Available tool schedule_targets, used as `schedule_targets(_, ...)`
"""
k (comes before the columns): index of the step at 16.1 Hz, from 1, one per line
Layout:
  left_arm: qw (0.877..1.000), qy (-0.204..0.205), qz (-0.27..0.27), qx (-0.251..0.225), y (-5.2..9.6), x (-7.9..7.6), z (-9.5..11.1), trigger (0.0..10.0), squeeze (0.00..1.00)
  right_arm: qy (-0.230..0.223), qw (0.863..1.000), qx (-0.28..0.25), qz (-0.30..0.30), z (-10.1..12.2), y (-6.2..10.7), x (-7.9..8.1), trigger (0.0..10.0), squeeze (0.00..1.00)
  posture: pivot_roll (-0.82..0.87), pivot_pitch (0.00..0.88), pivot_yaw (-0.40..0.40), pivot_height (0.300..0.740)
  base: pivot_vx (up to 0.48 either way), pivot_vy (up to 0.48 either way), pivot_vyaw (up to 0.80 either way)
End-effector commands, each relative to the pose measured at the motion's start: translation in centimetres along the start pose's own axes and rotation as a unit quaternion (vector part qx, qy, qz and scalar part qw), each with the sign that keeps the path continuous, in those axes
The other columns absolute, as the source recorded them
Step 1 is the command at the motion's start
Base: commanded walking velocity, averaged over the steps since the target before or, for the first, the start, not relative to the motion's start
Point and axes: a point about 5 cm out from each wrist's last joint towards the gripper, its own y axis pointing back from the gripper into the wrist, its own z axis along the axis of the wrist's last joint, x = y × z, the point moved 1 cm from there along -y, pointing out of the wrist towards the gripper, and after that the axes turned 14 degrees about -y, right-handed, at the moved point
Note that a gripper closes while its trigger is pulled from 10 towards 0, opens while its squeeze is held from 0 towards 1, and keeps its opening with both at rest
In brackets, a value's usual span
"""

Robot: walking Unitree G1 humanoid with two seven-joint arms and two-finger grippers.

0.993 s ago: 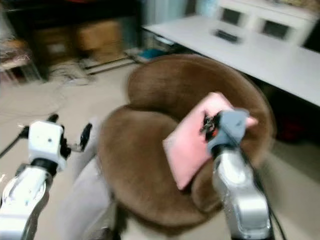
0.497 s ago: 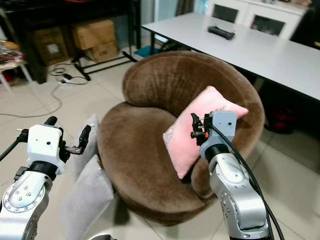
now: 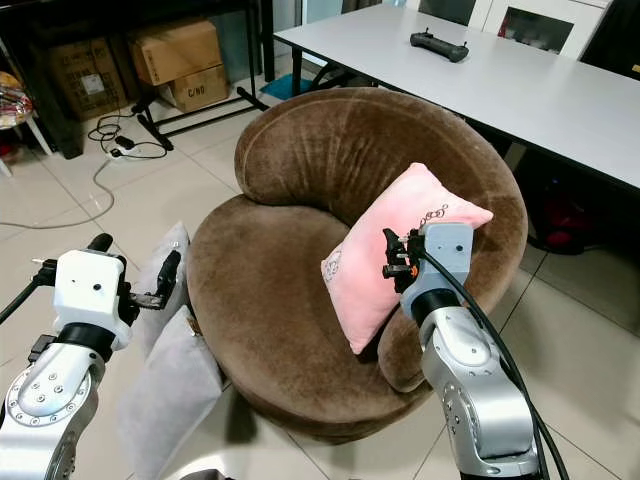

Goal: Move the pillow to the sofa from floor

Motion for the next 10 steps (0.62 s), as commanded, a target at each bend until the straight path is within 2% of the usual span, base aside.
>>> schedule_targets(1,1.000,-0.001,0.003,-0.003,0.03,0.11,0.16,10.0,0.00,0.003,1.000,0.001,-0.008,0.12,-0.03,-0.31,10.0,0.00,0.06,0.000,-0.033,0.740,-0.326,0.000,0.00)
schedule_targets(5,1.000,0.000,0.002,-0.007,-0.07,0.04,0.31,10.0,0.00,0.003,1.000,-0.001,-0.008,0.21,-0.09,-0.25,10.0,0.00,0.06,0.000,-0.033,0.740,-0.323,0.000,0.00)
schedule_targets(10,1.000,0.000,0.010,-0.005,-0.14,0.16,0.34,10.0,0.00,0.008,1.000,0.002,-0.005,0.13,-0.20,-0.16,10.0,0.00,0.06,0.000,-0.039,0.740,0.000,0.000,0.00)
